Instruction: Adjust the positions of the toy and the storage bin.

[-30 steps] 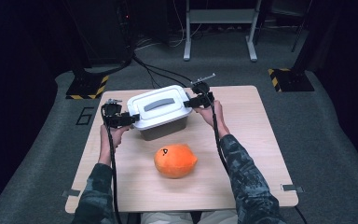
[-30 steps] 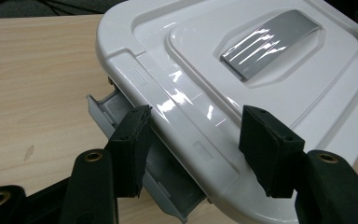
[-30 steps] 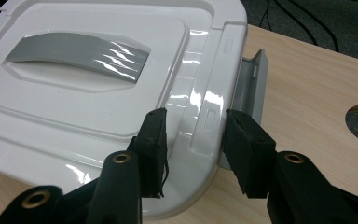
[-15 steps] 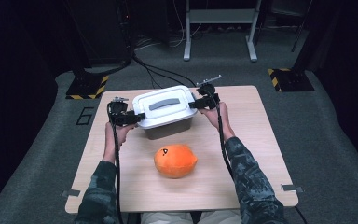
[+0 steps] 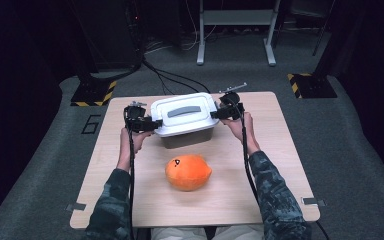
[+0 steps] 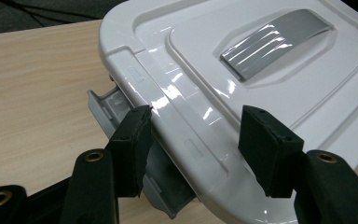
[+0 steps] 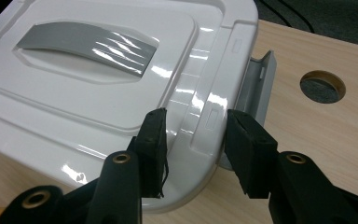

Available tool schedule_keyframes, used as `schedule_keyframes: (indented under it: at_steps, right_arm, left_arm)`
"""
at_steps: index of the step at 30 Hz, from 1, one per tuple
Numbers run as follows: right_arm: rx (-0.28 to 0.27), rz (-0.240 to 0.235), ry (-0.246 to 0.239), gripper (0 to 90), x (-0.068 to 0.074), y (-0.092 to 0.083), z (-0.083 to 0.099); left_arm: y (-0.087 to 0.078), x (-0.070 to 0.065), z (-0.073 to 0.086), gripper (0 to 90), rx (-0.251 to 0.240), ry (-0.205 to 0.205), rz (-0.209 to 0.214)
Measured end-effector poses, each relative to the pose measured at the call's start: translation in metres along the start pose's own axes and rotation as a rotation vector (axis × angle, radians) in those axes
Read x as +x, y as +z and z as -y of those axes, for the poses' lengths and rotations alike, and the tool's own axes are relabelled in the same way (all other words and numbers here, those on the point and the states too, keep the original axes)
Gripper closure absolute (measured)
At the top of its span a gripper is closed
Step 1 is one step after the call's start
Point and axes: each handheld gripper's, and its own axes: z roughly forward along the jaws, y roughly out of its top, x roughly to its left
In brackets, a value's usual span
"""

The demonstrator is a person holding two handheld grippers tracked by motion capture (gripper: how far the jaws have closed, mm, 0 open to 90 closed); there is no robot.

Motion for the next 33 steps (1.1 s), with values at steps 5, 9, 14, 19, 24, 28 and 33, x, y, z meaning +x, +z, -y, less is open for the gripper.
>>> schedule_keyframes:
  at_steps: [5, 9, 14, 19, 24, 28, 33]
  right_arm:
    - [0.004, 0.015, 0.003, 58.0, -0.002, -0.006, 0.004]
    - [0.007, 0.024, 0.003, 57.8, -0.002, -0.011, 0.008]
    - [0.014, 0.047, 0.004, 57.2, 0.001, -0.018, 0.014]
    - [0.016, 0.067, 0.006, 56.2, 0.004, -0.024, 0.020]
    - [0.009, 0.086, 0.012, 55.5, 0.006, -0.031, 0.027]
    - [0.007, 0.095, 0.024, 55.0, 0.009, -0.036, 0.032]
    - [0.004, 0.107, 0.026, 55.1, 0.012, -0.039, 0.036]
  left_arm:
    - [0.006, -0.005, -0.005, 44.0, 0.005, 0.017, 0.002]
    - [0.009, -0.008, -0.008, 44.0, 0.009, 0.027, 0.003]
    - [0.014, -0.012, -0.012, 43.9, 0.012, 0.035, 0.014]
    - [0.017, -0.013, -0.014, 44.6, 0.015, 0.040, 0.033]
    - [0.021, -0.015, -0.015, 45.3, 0.007, 0.034, 0.054]
    - [0.023, -0.015, -0.016, 45.9, 0.006, 0.029, 0.068]
    - [0.024, -0.016, -0.017, 45.7, 0.008, 0.038, 0.068]
